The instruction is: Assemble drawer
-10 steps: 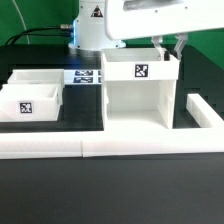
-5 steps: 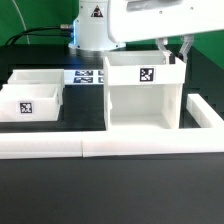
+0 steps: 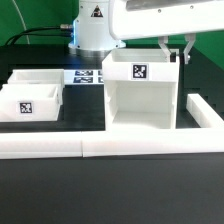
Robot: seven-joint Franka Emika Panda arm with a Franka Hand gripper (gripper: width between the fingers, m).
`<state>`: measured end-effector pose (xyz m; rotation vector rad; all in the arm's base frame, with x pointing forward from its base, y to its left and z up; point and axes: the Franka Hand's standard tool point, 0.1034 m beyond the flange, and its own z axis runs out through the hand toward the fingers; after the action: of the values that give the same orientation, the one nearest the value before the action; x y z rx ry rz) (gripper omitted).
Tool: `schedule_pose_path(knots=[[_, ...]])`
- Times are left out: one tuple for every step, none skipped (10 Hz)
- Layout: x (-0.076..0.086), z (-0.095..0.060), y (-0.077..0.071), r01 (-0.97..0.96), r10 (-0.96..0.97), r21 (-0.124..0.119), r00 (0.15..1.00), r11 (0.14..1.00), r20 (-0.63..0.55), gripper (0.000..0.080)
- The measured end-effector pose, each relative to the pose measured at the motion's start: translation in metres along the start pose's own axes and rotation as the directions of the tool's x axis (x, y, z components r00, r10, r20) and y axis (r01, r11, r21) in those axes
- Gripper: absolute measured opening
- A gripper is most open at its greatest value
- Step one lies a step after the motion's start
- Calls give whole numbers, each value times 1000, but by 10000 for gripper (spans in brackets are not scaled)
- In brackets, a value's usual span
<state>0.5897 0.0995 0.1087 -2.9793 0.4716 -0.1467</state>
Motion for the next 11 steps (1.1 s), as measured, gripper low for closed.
schedule_pose_path(knots=[[-2,1,-4,-160,160,-2,987,987,1,39],[1,1,-5,-241,241,0,970,970,0,39],[4,1,-5,-320,320,3,947,947,-5,39],[6,1,-4,-385,385,10,923,923,-10,39],[8,0,-3,-413,413,15,911,911,-12,39],[8,-1,-5,-462,463,22,887,886,-9,39],[7,-2,-6,-480,480,24,877,877,-7,39],[7,-2,-8,-541,541,31,841,841,0,39],[7,-2,-8,-583,583,33,813,812,4,39],[7,-2,-7,-606,606,34,796,795,6,39],[4,-2,-3,-715,715,29,699,699,8,39]])
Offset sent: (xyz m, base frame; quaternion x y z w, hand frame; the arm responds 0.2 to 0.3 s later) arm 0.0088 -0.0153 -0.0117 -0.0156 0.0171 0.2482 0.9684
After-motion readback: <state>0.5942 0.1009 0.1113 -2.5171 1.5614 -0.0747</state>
